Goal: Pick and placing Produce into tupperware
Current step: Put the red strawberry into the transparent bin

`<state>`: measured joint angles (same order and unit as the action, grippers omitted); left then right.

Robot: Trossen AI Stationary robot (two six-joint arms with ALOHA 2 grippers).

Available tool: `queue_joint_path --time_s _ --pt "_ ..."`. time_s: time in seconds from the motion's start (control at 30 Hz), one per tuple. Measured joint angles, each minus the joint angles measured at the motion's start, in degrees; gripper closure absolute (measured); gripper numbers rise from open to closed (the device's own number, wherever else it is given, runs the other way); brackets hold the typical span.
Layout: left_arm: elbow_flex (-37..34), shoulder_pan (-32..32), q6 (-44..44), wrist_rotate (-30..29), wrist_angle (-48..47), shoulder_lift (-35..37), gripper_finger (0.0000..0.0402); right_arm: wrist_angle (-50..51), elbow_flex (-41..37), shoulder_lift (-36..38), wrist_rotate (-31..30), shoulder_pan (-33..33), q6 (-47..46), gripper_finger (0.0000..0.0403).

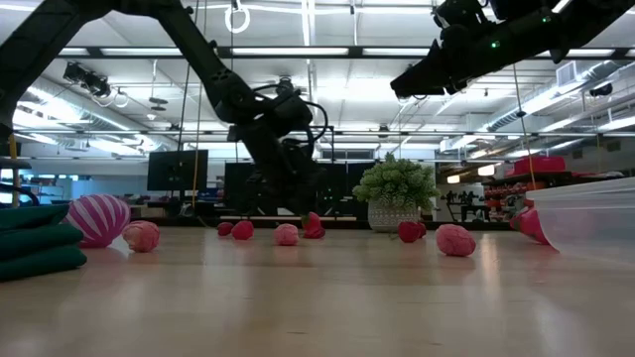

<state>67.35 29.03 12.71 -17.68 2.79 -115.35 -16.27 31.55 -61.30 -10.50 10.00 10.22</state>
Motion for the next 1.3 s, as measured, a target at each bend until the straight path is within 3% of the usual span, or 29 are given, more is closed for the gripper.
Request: queue_joint_path --time_s 0.37,0.73,1.1,1.3 --pt "0.0 0.01 0.0 -0.05 -0.02 0.0 0.0301 0.0 0.0 0.0 0.0 0.0 0.0 0.0059" --pt "0.0 0.05 -3.37 -0.05 -0.02 0.0 0.0393 0.0 0.0 0.0 0.0 0.0 0.0 0.0059" --pt "-0.02 -2.13 -10.27 -0.12 3.72 0.24 0.0398 0.0 0.0 0.0 0.0 0.0 0.02 0.0059" --pt "-0.07 -5.59 -13.28 -1.7 2.67 4.62 0.0399 0.0 -0.01 0.0 -0.2 0.0 0.26 0.0059"
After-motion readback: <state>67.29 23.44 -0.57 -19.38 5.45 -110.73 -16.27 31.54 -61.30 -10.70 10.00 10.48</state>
